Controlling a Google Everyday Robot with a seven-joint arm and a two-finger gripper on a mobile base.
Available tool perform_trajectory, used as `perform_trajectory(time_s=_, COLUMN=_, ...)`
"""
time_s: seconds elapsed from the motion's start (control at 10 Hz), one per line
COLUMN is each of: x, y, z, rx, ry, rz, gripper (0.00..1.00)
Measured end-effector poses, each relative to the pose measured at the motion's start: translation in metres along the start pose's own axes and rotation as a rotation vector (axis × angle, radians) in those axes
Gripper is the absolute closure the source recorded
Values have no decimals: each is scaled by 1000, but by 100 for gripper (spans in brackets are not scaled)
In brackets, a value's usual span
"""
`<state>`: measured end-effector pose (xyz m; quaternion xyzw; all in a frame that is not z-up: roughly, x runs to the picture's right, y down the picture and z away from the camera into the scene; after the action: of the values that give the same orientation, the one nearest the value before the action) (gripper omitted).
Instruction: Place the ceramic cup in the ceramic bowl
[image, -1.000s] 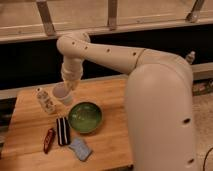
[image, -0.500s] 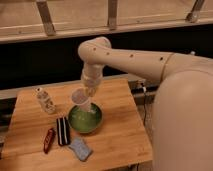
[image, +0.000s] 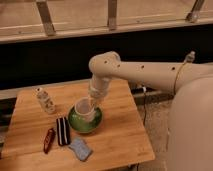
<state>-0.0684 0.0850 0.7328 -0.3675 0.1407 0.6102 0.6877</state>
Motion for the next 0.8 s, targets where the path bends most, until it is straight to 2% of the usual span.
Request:
perform_trajectory(time_s=0.3, x=-7, y=22, z=16, rx=-29, ry=7, rz=-31, gripper=100)
perform_trajectory(time_s=0.4, x=-11, y=29, z=25, rx=-36, ry=7, rz=-48, gripper=96)
perform_trajectory(time_s=0.6, x=-14, y=35, z=29, rx=-25, ry=-18, rz=-66, gripper=94)
perform_trajectory(time_s=0.7, x=-14, y=33, z=29, rx=-24, ry=-18, rz=-63, gripper=91)
perform_trajectory(time_s=0.8, x=-14, y=33, z=29, rx=-24, ry=-19, rz=-62, gripper=83)
